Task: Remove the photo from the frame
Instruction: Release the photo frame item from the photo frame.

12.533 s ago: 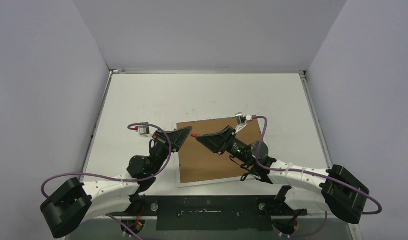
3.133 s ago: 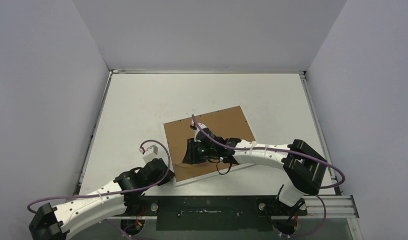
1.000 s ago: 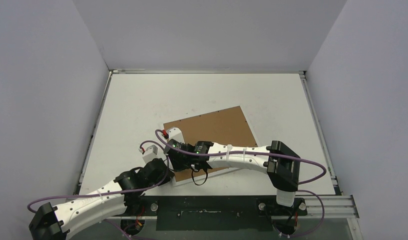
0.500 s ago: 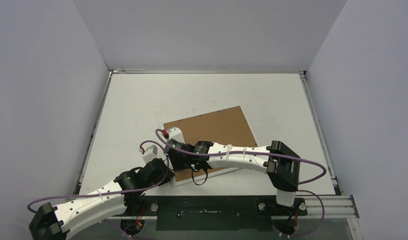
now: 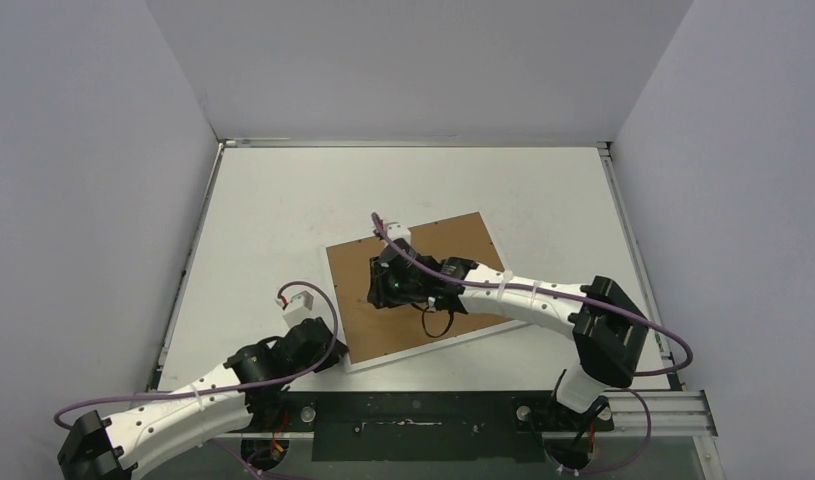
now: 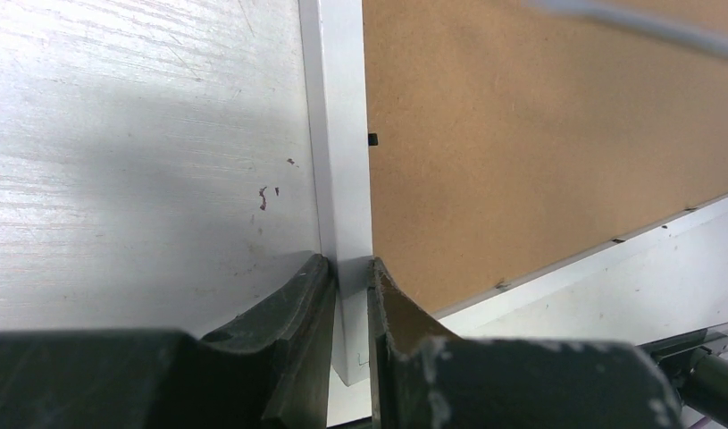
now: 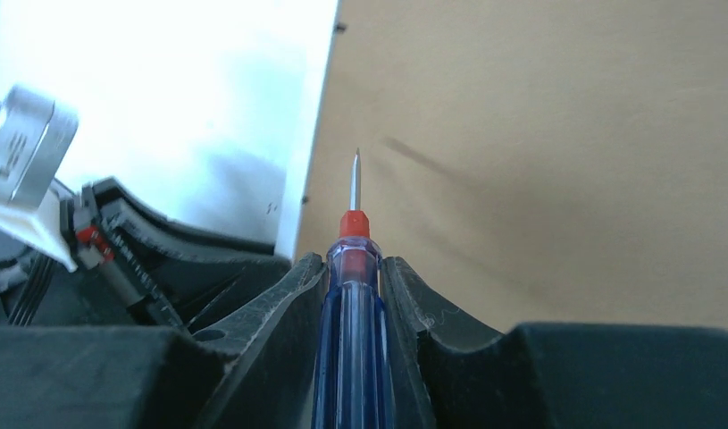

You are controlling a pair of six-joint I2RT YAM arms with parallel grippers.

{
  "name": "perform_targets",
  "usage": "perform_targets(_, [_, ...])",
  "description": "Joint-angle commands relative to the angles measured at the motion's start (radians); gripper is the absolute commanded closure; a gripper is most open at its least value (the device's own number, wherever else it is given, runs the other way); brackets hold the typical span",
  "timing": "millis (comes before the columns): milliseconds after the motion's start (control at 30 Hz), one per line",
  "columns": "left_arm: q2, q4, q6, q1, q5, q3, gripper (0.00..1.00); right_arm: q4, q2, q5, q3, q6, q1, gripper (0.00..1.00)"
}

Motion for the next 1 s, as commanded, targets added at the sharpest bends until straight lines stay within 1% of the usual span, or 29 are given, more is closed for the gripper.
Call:
perform_targets(0, [-0.037, -0.047, 0.022, -0.007, -0.02, -0.018, 0.86, 0.159, -0.072, -0.115, -0.068, 0.014, -0.102, 1.0])
perform_targets(200, [-0.085, -0.035, 0.087, -0.008, -0.03, 0.019, 0.7, 0.303, -0.029, -0.301, -0.111, 0.022, -0.216, 1.0])
perform_targets(400, [-0.099, -0.041, 0.152, -0.008, -0.068, 0.075, 0.63, 0.455, 0.065, -0.484, -0.113, 0.035, -0.3, 1.0])
perform_targets(533, [-0.101, -0.078, 0.14, -0.005, -0.159, 0.116, 0.55, 0.463, 0.132, -0.534, -0.084, 0.028, -0.327, 1.0])
perform_targets(667, [-0.055, -0.095, 0.147, 0.01, -0.226, 0.164, 0.47, 0.459, 0.166, -0.557, -0.067, 0.015, -0.343, 1.0])
perform_targets(733, [-0.007, -0.07, 0.162, 0.039, -0.212, 0.178, 0.43, 0.457, 0.171, -0.566, -0.061, 0.006, -0.348, 1.0])
perform_targets(800, [0.044, -0.045, 0.171, 0.096, -0.169, 0.186, 0.4, 0.448, 0.177, -0.574, -0.051, -0.004, -0.349, 1.0])
perform_targets(967, [0.136, 0.01, 0.217, 0.287, -0.002, 0.2, 0.4, 0.44, 0.205, -0.6, -0.024, -0.013, -0.356, 1.0])
